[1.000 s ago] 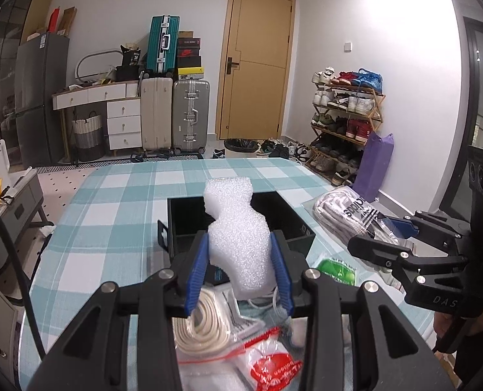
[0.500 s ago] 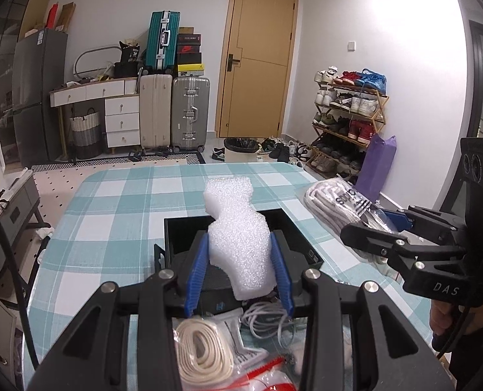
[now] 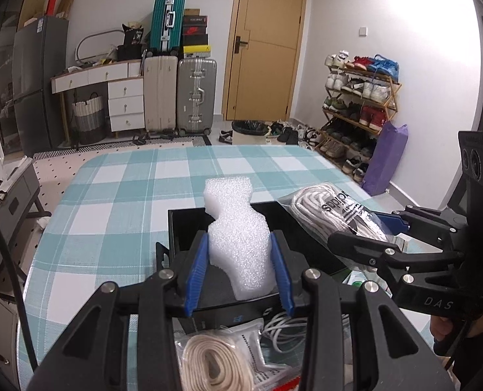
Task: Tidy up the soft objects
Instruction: 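Carry the shoelace bag and foam over the black box with both grippers, then open both grippers to drop the shoelace bag and foam into the box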
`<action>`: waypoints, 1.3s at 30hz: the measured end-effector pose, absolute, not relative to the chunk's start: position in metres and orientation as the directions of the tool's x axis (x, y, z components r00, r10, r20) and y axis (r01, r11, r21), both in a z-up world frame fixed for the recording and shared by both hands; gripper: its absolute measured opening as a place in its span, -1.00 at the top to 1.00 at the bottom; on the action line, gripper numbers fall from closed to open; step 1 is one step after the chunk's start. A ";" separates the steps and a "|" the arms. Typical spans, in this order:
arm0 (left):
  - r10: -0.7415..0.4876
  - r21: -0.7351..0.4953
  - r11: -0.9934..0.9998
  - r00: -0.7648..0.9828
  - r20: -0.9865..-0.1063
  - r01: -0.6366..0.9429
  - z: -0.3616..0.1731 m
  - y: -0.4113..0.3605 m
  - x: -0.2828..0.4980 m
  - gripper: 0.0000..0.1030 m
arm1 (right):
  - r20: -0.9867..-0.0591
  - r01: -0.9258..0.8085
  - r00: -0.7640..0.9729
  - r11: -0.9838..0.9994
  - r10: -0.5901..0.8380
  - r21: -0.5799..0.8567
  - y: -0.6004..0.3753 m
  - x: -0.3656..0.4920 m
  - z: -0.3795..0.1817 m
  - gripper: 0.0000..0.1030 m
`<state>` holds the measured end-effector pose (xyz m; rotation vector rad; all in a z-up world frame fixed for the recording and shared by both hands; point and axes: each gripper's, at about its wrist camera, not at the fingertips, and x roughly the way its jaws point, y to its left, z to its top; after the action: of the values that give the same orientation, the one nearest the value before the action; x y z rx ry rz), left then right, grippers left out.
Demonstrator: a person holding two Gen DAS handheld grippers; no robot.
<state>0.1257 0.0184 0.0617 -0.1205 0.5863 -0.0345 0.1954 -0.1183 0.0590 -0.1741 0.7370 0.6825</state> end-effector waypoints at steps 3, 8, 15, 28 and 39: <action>-0.067 -0.123 0.992 0.823 -0.564 -0.004 0.056 0.020 0.132 0.28 | -0.689 -0.637 0.519 0.766 0.505 0.082 -0.111 0.202 0.052 0.15; -0.074 -0.124 0.992 0.803 -0.592 0.000 0.048 0.020 0.141 0.28 | -0.711 -0.644 0.501 0.762 0.493 0.074 -0.103 0.215 0.041 0.15; -0.068 -0.114 0.994 0.786 -0.615 -0.003 0.042 0.018 0.148 0.28 | -0.740 -0.644 0.477 0.761 0.474 0.072 -0.095 0.225 0.029 0.15; -0.045 -0.088 0.996 0.751 -0.659 -0.018 0.029 0.019 0.156 0.28 | -0.790 -0.661 0.446 0.750 0.421 0.026 -0.079 0.239 0.018 0.15; -0.038 -0.081 0.996 0.744 -0.667 -0.022 0.025 0.022 0.157 0.26 | -0.794 -0.689 0.434 0.724 0.425 0.010 -0.074 0.244 0.011 0.07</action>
<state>0.1567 0.0224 0.0252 -0.0857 0.7325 -0.0093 0.2438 -0.0736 0.0112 -0.3396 0.8760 0.7100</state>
